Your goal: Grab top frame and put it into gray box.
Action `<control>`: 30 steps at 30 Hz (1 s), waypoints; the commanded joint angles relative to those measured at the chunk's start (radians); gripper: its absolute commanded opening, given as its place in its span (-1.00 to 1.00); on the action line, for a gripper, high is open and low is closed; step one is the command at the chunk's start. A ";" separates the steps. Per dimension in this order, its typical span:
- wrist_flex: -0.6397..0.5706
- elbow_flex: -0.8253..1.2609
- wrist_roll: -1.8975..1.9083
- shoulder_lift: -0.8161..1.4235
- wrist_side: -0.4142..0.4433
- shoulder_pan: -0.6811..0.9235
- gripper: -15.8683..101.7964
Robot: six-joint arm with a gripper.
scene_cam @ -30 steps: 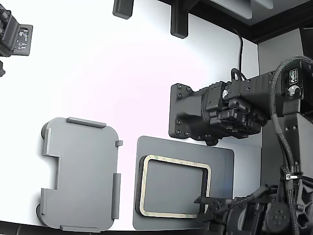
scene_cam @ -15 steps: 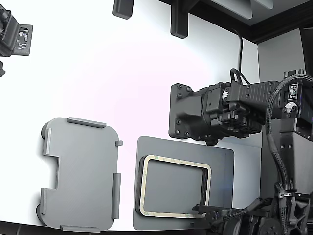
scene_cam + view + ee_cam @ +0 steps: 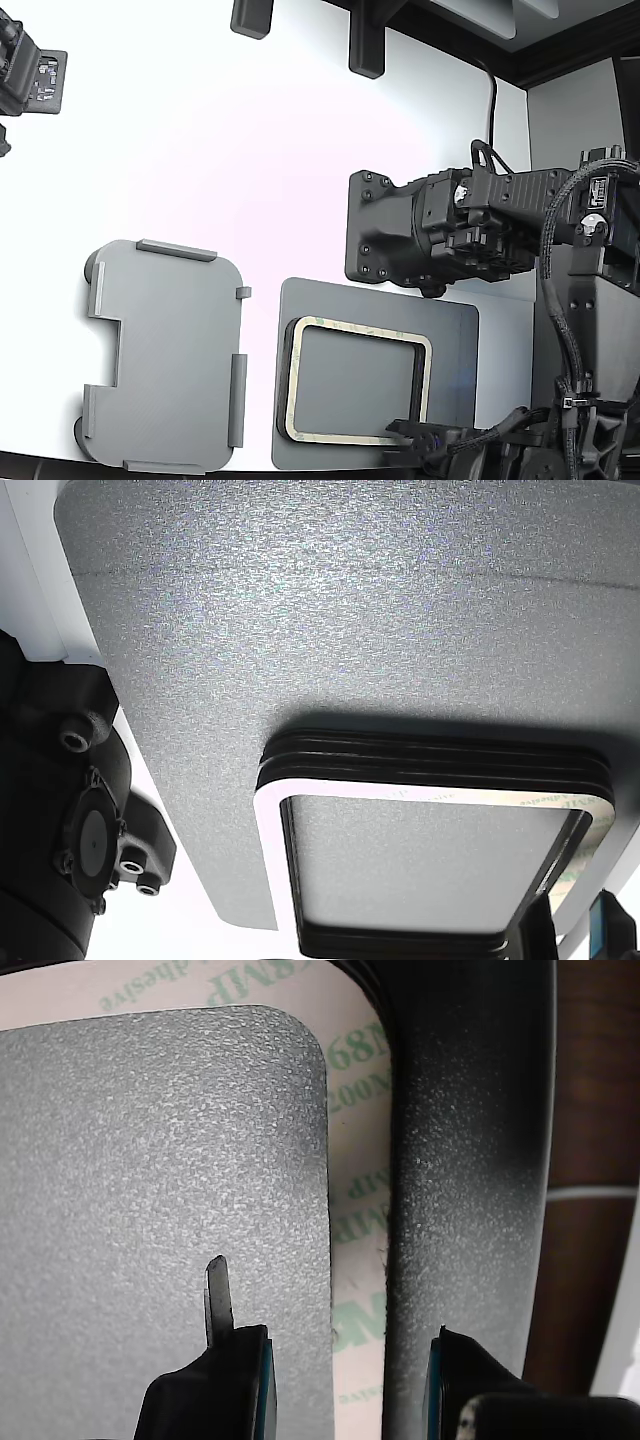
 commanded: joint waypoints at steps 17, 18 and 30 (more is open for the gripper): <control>-0.052 0.035 0.032 0.026 -0.003 -0.009 0.11; -0.052 0.034 0.032 0.026 -0.003 -0.009 0.11; -0.054 0.011 0.049 0.018 -0.005 -0.006 -0.06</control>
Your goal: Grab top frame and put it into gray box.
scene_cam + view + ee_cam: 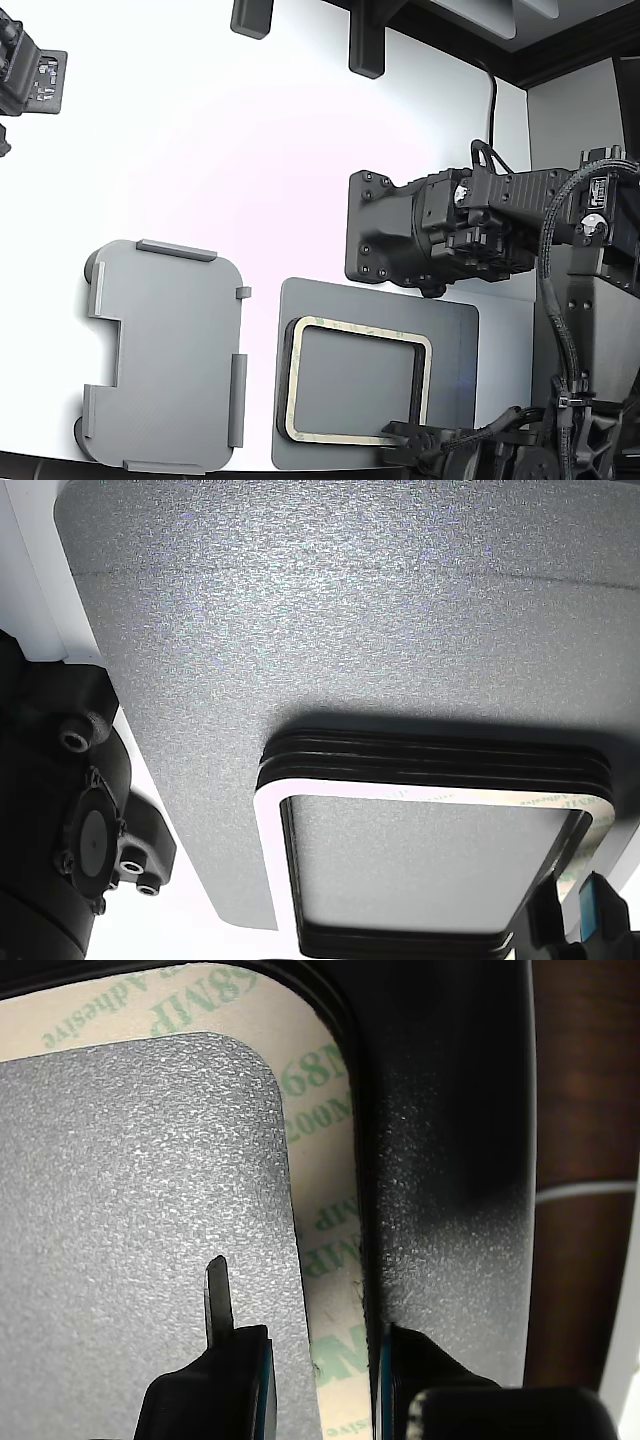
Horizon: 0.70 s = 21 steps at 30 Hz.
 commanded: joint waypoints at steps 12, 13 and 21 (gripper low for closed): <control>-0.026 0.000 0.014 0.029 0.006 -0.003 -0.09; -0.029 0.005 0.014 0.031 0.006 -0.003 -0.11; -0.038 0.008 0.021 0.032 0.006 -0.003 -0.21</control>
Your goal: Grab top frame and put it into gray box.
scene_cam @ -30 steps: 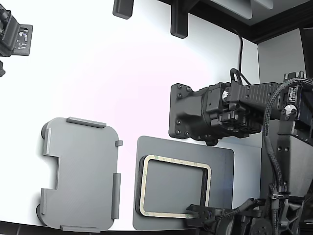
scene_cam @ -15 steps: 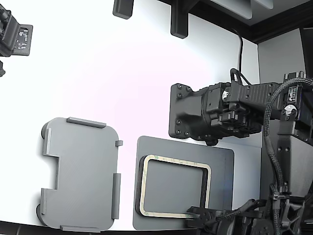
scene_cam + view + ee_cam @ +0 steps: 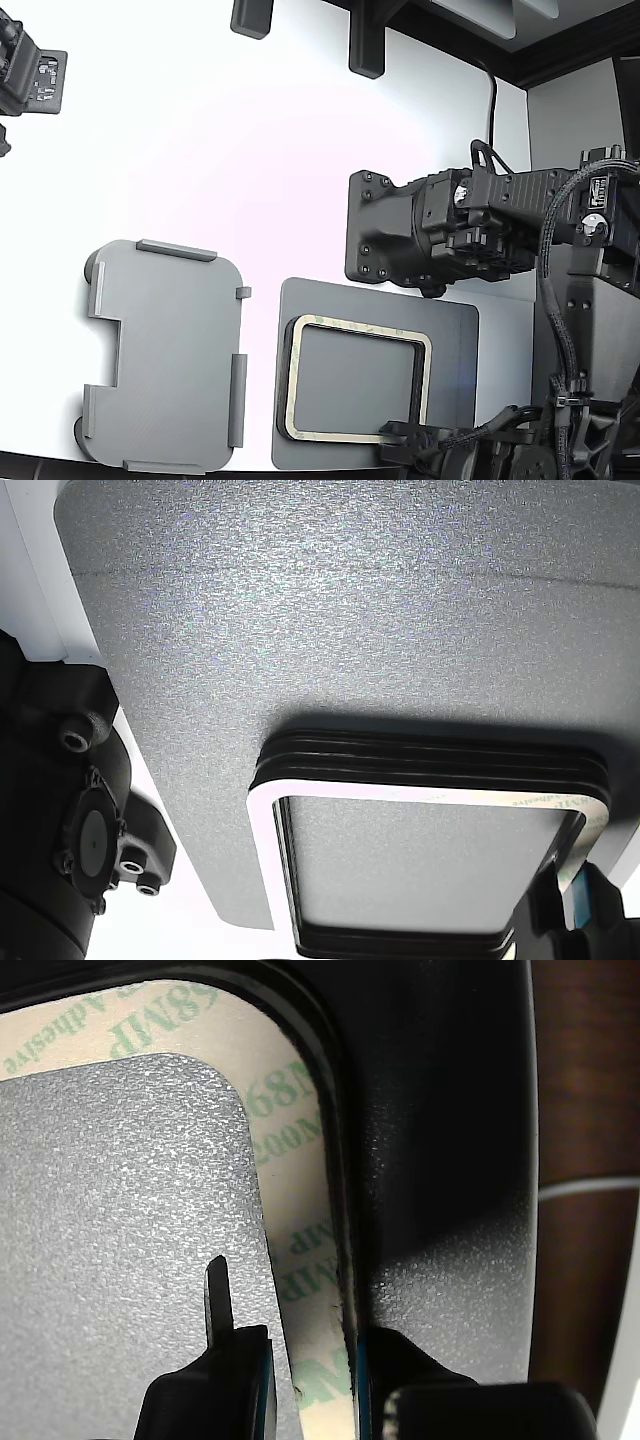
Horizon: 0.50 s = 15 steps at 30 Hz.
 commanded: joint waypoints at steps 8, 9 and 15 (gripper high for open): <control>-0.049 0.002 0.061 0.044 0.020 0.002 -0.91; -0.048 -0.002 0.060 0.046 0.021 0.003 -0.91; 0.003 -0.055 0.046 0.064 0.037 0.008 -0.91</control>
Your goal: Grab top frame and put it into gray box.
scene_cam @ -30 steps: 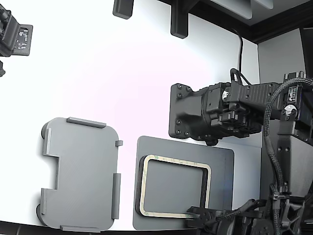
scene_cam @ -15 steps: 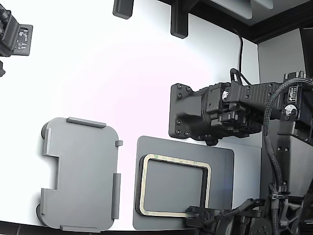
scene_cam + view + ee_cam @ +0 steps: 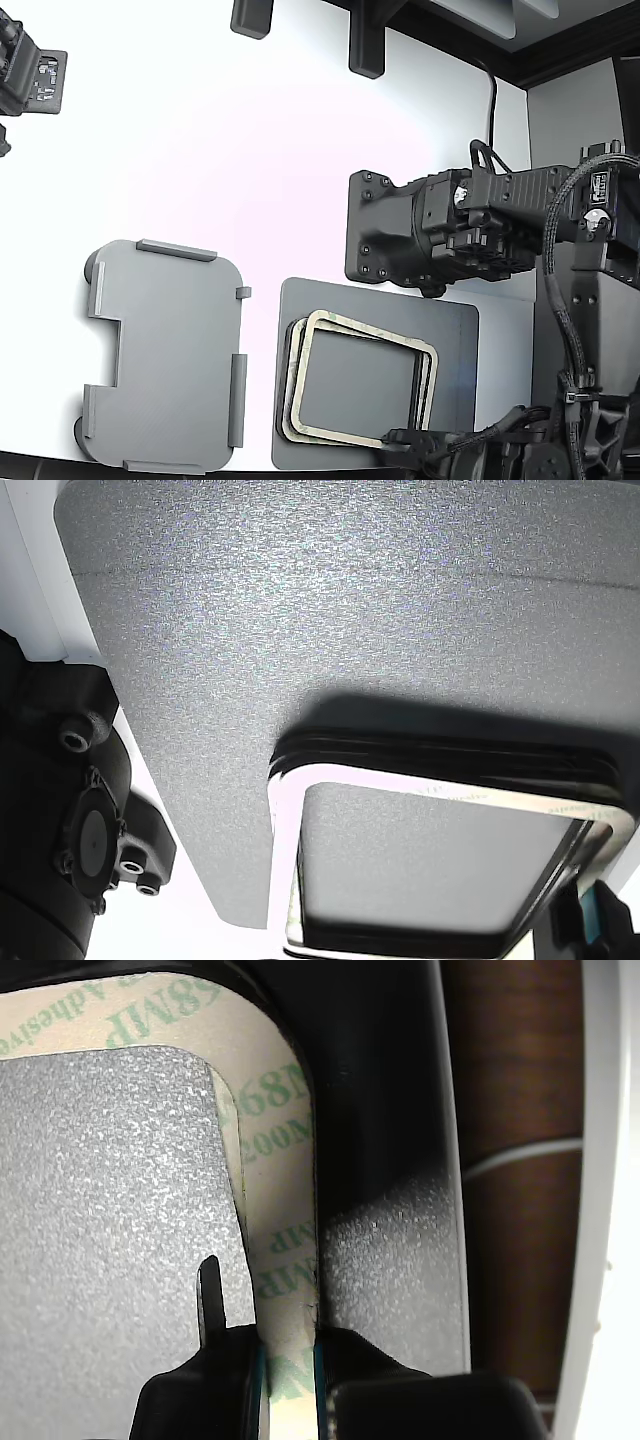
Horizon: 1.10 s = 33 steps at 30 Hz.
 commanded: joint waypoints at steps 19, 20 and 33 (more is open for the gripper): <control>-0.044 -0.155 0.971 0.370 0.169 -0.202 -0.92; -0.064 -0.137 1.040 0.393 0.202 -0.206 -0.92; 0.055 -0.089 1.736 0.437 0.230 -0.471 -0.92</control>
